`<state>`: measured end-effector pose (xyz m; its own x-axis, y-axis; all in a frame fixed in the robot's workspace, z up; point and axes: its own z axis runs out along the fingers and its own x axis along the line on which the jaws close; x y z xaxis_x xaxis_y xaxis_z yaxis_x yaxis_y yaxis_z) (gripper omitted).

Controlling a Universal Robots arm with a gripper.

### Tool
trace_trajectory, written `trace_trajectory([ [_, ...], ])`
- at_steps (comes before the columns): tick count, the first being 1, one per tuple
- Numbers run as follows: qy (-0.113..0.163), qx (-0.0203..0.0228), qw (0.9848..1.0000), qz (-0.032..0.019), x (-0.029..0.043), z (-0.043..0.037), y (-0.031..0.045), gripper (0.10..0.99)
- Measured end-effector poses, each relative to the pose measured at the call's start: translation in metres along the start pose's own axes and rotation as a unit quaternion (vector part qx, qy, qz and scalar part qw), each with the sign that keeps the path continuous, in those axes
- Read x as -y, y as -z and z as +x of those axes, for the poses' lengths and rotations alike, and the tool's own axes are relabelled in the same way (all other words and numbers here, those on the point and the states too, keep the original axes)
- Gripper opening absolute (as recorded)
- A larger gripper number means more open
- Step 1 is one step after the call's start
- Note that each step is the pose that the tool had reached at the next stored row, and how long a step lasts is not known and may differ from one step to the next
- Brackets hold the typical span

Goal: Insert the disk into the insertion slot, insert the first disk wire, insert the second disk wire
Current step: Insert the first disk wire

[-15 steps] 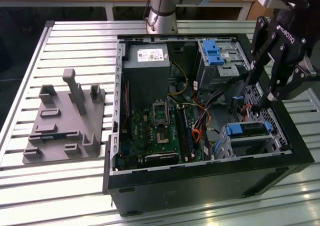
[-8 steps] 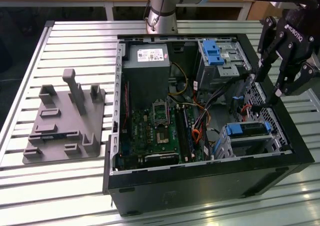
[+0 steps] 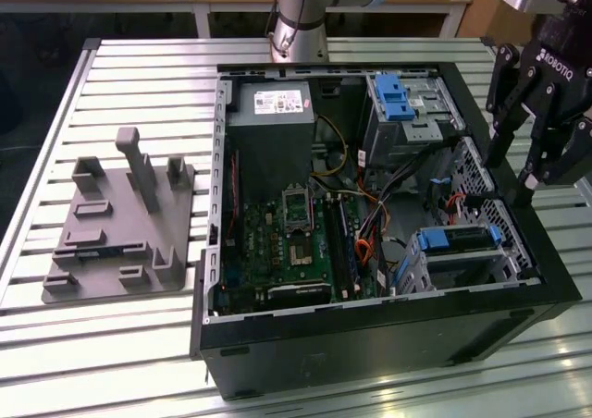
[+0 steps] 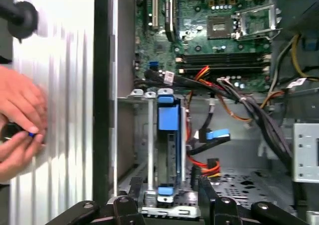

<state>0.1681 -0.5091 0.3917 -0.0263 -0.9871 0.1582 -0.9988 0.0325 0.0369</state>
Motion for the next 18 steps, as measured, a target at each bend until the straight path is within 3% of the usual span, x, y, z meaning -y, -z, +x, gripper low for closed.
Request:
trace_trajectory([
  [5,-0.039,0.0006,0.9992,-0.0061,0.0002,-0.0015,-0.007,0.561],
  [12,-0.04,-0.0077,0.9991,-0.0062,0.0037,-0.0256,-0.0128,0.561],
  [18,-0.032,-0.0179,0.9991,-0.0208,0.0063,-0.0267,-0.0167,0.561],
])
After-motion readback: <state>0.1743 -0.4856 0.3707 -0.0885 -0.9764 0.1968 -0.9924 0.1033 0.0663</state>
